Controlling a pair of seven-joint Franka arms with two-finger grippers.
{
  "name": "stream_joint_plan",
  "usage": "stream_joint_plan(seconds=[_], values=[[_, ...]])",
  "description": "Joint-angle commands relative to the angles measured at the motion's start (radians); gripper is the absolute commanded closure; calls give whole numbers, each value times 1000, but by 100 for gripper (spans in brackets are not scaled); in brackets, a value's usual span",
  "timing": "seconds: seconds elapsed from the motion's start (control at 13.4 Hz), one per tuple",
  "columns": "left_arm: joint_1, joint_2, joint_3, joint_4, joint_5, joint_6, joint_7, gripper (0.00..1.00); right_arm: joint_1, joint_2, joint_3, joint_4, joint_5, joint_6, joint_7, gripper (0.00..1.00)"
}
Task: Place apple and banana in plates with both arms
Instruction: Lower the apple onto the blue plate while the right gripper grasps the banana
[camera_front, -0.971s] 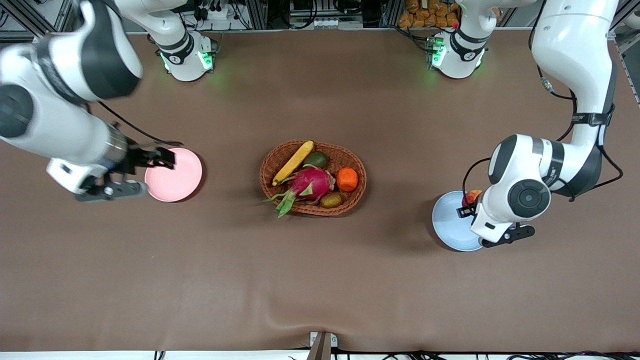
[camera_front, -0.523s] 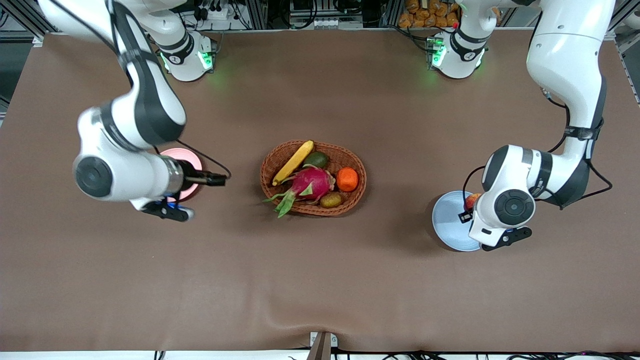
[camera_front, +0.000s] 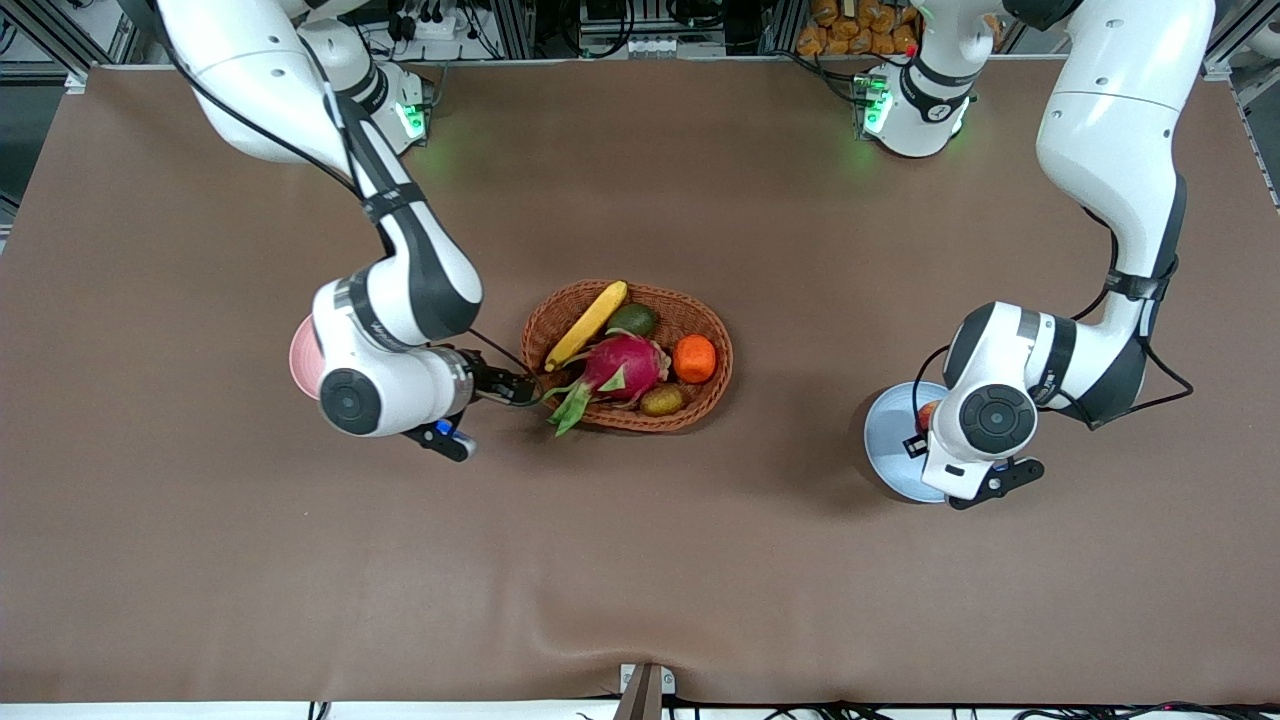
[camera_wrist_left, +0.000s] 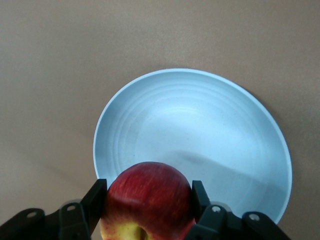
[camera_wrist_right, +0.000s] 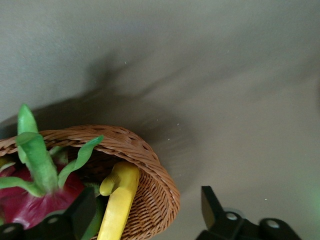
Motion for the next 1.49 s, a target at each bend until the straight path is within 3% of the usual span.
stream_joint_plan(seconds=[0.0, 0.22, 0.3, 0.52, 0.67, 0.82, 1.12, 1.42], values=[[-2, 21, -2, 16, 40, 21, -24, 100, 8, 15, -6, 12, 28, 0, 42, 30], [-4, 29, -2, 18, 38, 39, -24, 100, 27, 27, -8, 12, 63, 40, 72, 31], [-4, 35, -3, 18, 38, 44, -26, 96, 30, 31, -8, 12, 77, 46, 72, 32], [-2, 44, -3, 18, 38, 57, -26, 44, 57, 46, -8, 9, 85, 89, 75, 43], [-4, 49, -3, 18, 38, 64, -35, 0, 57, 54, -8, 8, 85, 95, 76, 46], [-4, 49, -3, 18, 41, 65, -40, 0, 60, 54, -8, 8, 87, 95, 85, 46], [-4, 32, -14, 21, 27, 64, -40, 0, 74, 60, -8, 6, 85, 95, 88, 59], [-15, -20, -40, 42, 23, 16, -34, 0, 88, 66, -8, 8, 85, 106, 98, 61]])
